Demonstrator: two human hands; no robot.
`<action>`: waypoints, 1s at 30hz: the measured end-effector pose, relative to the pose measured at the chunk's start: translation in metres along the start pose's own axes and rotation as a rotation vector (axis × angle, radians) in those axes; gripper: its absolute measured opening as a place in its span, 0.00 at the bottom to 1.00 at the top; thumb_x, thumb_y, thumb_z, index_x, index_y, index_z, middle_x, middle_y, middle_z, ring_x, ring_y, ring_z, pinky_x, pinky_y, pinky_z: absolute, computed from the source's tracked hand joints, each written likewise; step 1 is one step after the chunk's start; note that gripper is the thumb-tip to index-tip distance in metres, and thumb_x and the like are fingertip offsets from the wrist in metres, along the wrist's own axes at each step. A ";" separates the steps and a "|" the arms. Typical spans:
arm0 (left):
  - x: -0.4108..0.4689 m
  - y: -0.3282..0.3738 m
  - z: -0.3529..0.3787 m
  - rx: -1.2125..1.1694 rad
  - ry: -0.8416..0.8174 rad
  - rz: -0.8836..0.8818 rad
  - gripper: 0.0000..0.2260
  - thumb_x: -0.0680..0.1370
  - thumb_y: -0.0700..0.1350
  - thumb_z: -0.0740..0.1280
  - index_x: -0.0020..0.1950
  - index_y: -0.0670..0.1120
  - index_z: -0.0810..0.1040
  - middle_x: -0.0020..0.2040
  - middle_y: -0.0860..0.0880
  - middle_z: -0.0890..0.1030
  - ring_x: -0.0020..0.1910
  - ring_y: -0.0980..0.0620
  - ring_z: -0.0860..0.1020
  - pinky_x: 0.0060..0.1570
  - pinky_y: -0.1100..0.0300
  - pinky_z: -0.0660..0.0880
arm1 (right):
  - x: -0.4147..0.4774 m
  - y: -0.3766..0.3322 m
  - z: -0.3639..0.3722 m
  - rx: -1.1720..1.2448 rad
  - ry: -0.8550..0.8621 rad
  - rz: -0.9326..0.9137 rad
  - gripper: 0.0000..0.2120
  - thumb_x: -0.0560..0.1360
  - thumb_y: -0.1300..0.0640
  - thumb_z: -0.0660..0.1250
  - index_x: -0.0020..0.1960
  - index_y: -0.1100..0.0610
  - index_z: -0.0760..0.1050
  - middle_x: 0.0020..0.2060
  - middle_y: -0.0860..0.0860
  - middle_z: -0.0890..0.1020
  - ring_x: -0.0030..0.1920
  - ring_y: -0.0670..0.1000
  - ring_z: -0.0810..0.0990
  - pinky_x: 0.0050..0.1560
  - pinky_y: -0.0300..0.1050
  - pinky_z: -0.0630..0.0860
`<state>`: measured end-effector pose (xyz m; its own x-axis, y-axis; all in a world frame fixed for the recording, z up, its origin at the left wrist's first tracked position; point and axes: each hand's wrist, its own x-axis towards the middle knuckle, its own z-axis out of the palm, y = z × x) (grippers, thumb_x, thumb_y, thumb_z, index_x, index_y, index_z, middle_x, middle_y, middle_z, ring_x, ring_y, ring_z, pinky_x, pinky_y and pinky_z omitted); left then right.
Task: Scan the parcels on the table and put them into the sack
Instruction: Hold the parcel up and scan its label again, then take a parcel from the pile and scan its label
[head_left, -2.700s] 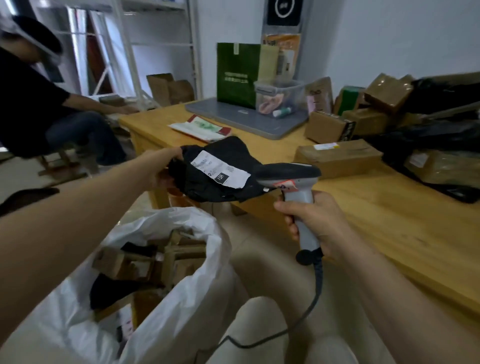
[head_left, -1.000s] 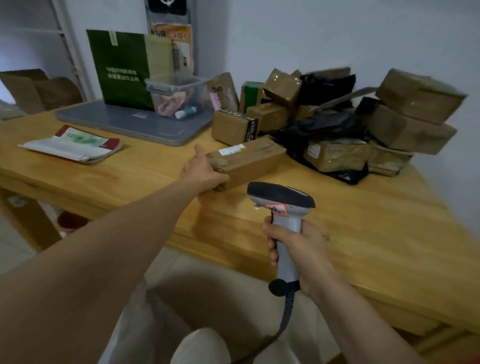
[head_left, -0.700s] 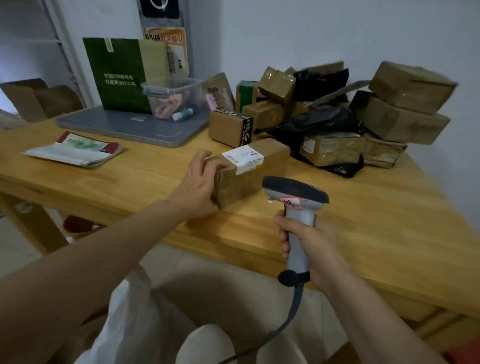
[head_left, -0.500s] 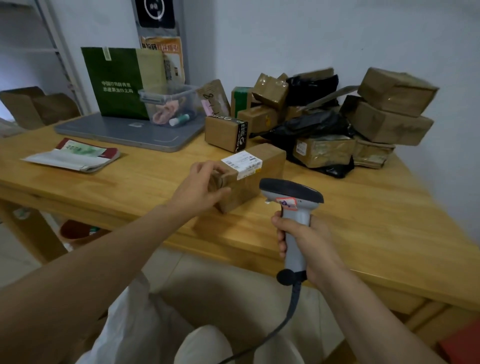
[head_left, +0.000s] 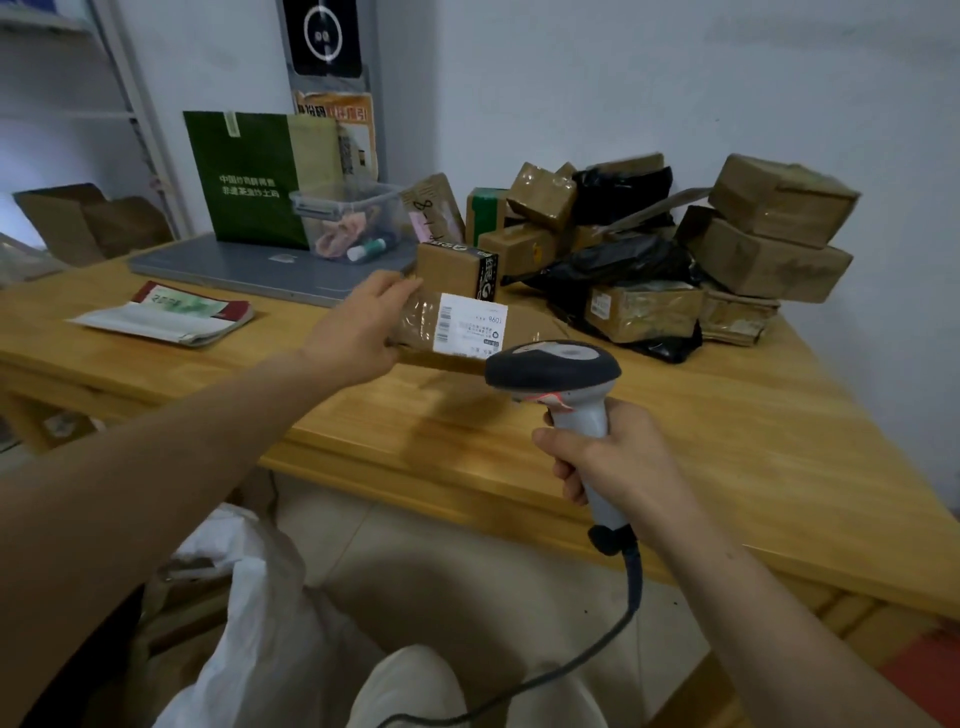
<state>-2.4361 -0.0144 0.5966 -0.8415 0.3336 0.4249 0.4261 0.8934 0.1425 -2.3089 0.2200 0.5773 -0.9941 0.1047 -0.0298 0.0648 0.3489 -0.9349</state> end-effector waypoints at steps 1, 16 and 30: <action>0.004 0.000 -0.009 0.010 0.004 0.024 0.35 0.73 0.37 0.72 0.76 0.45 0.60 0.73 0.46 0.63 0.69 0.45 0.66 0.65 0.54 0.68 | -0.001 -0.001 0.001 -0.041 0.012 -0.013 0.06 0.73 0.57 0.71 0.46 0.55 0.74 0.29 0.52 0.79 0.26 0.49 0.76 0.32 0.46 0.76; 0.031 0.019 -0.082 0.213 -0.061 0.266 0.31 0.74 0.39 0.71 0.75 0.49 0.64 0.72 0.47 0.66 0.68 0.46 0.67 0.65 0.52 0.69 | -0.024 -0.037 0.013 -0.505 0.172 -0.326 0.14 0.74 0.48 0.69 0.56 0.50 0.71 0.44 0.48 0.81 0.45 0.49 0.79 0.44 0.50 0.79; 0.027 0.011 -0.086 0.227 -0.066 0.278 0.30 0.74 0.41 0.72 0.74 0.50 0.66 0.71 0.47 0.66 0.68 0.47 0.67 0.65 0.50 0.71 | -0.028 -0.040 0.016 -0.414 0.154 -0.336 0.12 0.73 0.47 0.70 0.51 0.48 0.70 0.44 0.49 0.81 0.45 0.50 0.79 0.46 0.53 0.80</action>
<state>-2.4253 -0.0212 0.6866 -0.7264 0.5855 0.3601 0.5636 0.8072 -0.1755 -2.2853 0.1883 0.6104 -0.9436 0.0484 0.3274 -0.1942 0.7200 -0.6663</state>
